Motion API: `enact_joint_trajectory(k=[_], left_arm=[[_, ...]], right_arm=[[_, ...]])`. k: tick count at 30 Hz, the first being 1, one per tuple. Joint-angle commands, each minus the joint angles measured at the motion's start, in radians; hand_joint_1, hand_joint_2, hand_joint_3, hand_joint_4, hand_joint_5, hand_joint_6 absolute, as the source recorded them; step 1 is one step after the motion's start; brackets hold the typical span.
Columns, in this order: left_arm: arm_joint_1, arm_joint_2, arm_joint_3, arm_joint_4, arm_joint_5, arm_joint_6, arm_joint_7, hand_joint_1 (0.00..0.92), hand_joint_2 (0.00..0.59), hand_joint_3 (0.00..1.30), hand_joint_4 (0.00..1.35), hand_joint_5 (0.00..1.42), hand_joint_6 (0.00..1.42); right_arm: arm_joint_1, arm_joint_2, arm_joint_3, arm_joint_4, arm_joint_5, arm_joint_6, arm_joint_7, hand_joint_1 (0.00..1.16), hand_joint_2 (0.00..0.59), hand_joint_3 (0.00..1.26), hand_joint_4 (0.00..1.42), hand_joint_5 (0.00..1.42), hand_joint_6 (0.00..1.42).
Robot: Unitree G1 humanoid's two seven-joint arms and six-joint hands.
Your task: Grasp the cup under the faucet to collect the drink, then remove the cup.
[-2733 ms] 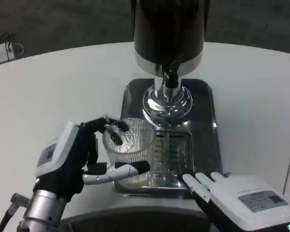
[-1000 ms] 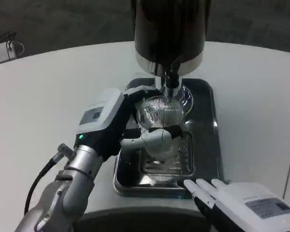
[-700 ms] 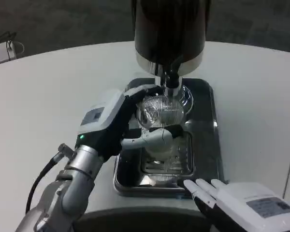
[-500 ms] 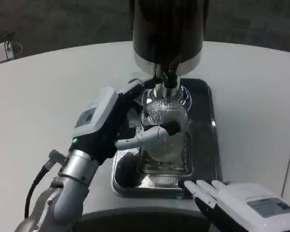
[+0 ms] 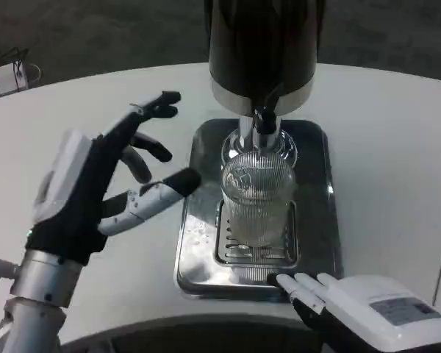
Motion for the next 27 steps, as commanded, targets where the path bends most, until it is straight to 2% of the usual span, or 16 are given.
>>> enact_joint_trajectory(k=[1, 5, 7, 17, 22, 27], left_arm=[[0.008, -0.001, 0.035, -0.127, -0.114, 0.047, -0.083, 0.057, 0.027, 0.3, 0.3, 0.52, 0.74], [-0.024, -0.004, 0.045, -0.182, -0.209, 0.098, -0.163, 0.043, 0.047, 0.31, 0.28, 0.38, 0.47], [-0.064, -0.005, 0.038, -0.195, -0.258, 0.13, -0.211, 0.045, 0.053, 0.29, 0.26, 0.35, 0.4], [-0.231, -0.041, -0.023, -0.154, -0.32, 0.243, -0.367, 0.032, 0.066, 0.23, 0.18, 0.28, 0.33], [-0.278, -0.058, -0.057, -0.111, -0.312, 0.252, -0.417, 0.032, 0.068, 0.22, 0.17, 0.28, 0.31], [-0.263, -0.085, -0.084, -0.085, -0.294, 0.246, -0.432, 0.018, 0.066, 0.17, 0.12, 0.24, 0.29]], right_arm=[[-0.007, -0.004, 0.012, 0.008, 0.002, 0.008, -0.006, 0.57, 0.434, 0.01, 0.0, 0.0, 0.0], [-0.01, -0.005, 0.021, 0.008, 0.0, 0.012, -0.009, 0.57, 0.434, 0.01, 0.0, 0.0, 0.0], [-0.011, -0.003, 0.027, 0.006, -0.003, 0.013, -0.01, 0.57, 0.434, 0.02, 0.0, 0.0, 0.0], [-0.01, 0.001, 0.041, -0.001, -0.012, 0.021, -0.014, 0.56, 0.434, 0.02, 0.0, 0.0, 0.0], [0.0, 0.005, 0.038, -0.011, -0.018, 0.026, -0.014, 0.56, 0.434, 0.02, 0.0, 0.0, 0.0], [0.015, 0.005, 0.028, -0.023, -0.013, 0.031, -0.015, 0.56, 0.434, 0.02, 0.0, 0.0, 0.0]])
